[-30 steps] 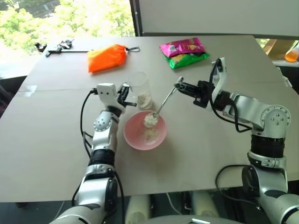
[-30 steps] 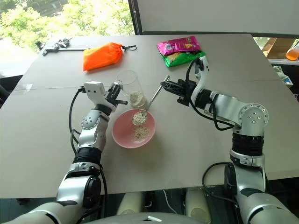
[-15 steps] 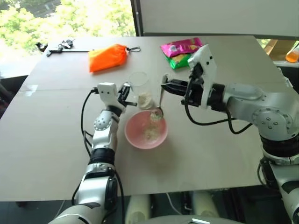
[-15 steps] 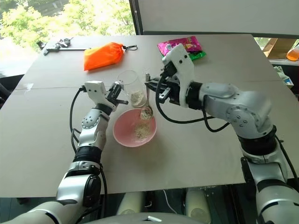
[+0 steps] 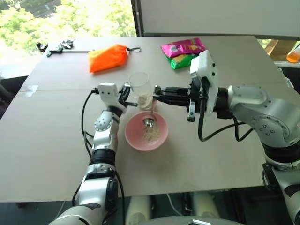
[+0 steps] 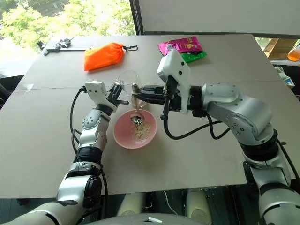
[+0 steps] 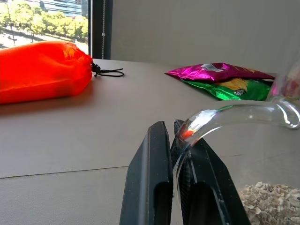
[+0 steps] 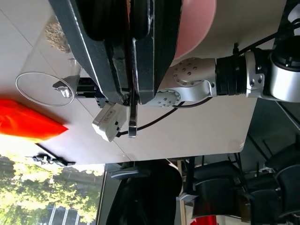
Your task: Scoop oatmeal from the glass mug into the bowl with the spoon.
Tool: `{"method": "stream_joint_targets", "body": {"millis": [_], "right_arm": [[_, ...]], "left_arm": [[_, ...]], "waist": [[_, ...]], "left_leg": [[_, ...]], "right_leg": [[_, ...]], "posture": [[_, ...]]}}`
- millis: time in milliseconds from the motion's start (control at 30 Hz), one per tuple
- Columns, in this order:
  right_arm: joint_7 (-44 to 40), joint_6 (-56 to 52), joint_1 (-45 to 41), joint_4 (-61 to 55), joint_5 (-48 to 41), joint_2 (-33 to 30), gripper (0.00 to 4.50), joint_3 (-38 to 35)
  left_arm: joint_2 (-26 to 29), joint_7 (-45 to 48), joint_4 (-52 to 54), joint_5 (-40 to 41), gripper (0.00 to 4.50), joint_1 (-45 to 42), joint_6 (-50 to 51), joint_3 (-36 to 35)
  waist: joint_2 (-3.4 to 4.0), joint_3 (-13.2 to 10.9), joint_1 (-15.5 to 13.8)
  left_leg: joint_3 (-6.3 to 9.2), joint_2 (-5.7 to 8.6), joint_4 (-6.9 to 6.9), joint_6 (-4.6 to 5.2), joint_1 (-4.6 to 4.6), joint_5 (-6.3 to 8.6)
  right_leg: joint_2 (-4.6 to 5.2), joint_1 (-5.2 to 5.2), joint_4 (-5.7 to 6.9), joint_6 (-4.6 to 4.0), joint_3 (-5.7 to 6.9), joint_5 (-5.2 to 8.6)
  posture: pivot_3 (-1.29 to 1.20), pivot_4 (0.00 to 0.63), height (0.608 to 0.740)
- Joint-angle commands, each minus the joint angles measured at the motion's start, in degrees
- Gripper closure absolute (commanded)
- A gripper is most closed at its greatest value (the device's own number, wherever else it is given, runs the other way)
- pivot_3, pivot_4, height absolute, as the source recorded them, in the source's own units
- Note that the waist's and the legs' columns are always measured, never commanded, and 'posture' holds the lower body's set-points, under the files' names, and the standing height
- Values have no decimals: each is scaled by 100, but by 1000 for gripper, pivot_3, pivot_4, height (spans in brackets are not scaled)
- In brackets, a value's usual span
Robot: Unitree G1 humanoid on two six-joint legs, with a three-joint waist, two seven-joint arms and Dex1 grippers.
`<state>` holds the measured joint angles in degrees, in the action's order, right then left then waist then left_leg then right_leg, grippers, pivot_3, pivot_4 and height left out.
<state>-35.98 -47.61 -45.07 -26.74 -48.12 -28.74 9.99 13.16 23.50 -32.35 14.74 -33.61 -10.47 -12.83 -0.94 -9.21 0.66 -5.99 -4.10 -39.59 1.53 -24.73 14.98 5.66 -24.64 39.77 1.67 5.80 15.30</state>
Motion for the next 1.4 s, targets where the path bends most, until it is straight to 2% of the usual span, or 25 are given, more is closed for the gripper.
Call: {"method": "stream_joint_targets", "body": {"millis": [33, 200, 333, 500, 767, 900, 933, 967, 1067, 1400], "right_arm": [[573, -323, -20, 339, -518, 404, 4500, -679], [1910, -805, -484, 1265, -1254, 1139, 4500, -1622], [2486, -520, -1000, 1859, -1051, 1548, 4500, -1963], [2615, -258, -1283, 2320, -747, 1857, 4500, -1990], [2262, 487, -1292, 3019, 626, 1990, 4500, -1286], [1998, 432, -1211, 2931, 715, 2081, 4500, -1155], [1968, 446, -1207, 2909, 731, 2114, 3721, -1160], [1952, 468, -1204, 2898, 755, 2138, 3567, -1166], [2054, 512, -1256, 2896, 617, 2304, 2218, -1444], [2175, 540, -720, 2750, 777, 2120, 2218, -1875]], "left_arm": [[-20, 7, -88, -67, 4426, 18, -6, 82], [-32, -2, -47, -70, 4426, 68, -8, 91], [-13, 1, -23, -77, 4426, 80, -9, 90], [5, -1, -8, -84, 4426, 76, -15, 91], [20, -8, 12, -96, 4426, 86, -38, 112], [31, -23, 38, -97, 4426, 101, -43, 103], [35, -28, 47, -97, 4500, 109, -44, 99], [37, -31, 53, -98, 4500, 114, -44, 96], [74, -33, 93, -92, 4500, 137, -32, 73], [618, -115, 1033, 1, 4500, 703, 341, -186]], "waist": [[0, 0, -4], [-2, 1, -6], [-1, 1, 1], [-1, 1, 4], [0, 1, 13], [0, 1, 12], [0, 1, 12], [0, 1, 11], [0, 1, 14], [0, 1, 75]], "left_leg": [[-1, 0, 0, 0, 1, 0], [1, 1, -6, 0, 1, -1], [1, 0, -5, -1, 1, -1], [0, 1, -5, 0, -1, 0], [-1, 0, -5, -1, -1, 0], [-1, 1, -5, -1, -2, -1], [0, 1, -5, -1, -2, -1], [0, 0, -5, -1, -2, -1], [0, 0, -5, -1, -2, -1], [-3, -5, -1, -2, 1, -1]], "right_leg": [[1, 1, 1, 0, 0, 0], [2, 7, 3, 0, 4, -1], [1, 5, 3, 0, 4, 0], [2, 5, 2, 0, 3, 0], [1, 3, 3, 0, 2, 0], [2, 3, 2, 0, 2, 0], [2, 3, 3, 0, 3, 0], [2, 3, 3, 0, 3, 0], [2, 3, 3, 0, 3, 0], [-2, 0, 3, -1, 0, 0]], "posture": [[0, 150, 696], [0, 150, 696], [0, 150, 696], [0, 150, 696], [0, 150, 696], [0, 150, 696], [0, 150, 696], [0, 150, 696], [0, 150, 696], [0, 150, 696]]}}
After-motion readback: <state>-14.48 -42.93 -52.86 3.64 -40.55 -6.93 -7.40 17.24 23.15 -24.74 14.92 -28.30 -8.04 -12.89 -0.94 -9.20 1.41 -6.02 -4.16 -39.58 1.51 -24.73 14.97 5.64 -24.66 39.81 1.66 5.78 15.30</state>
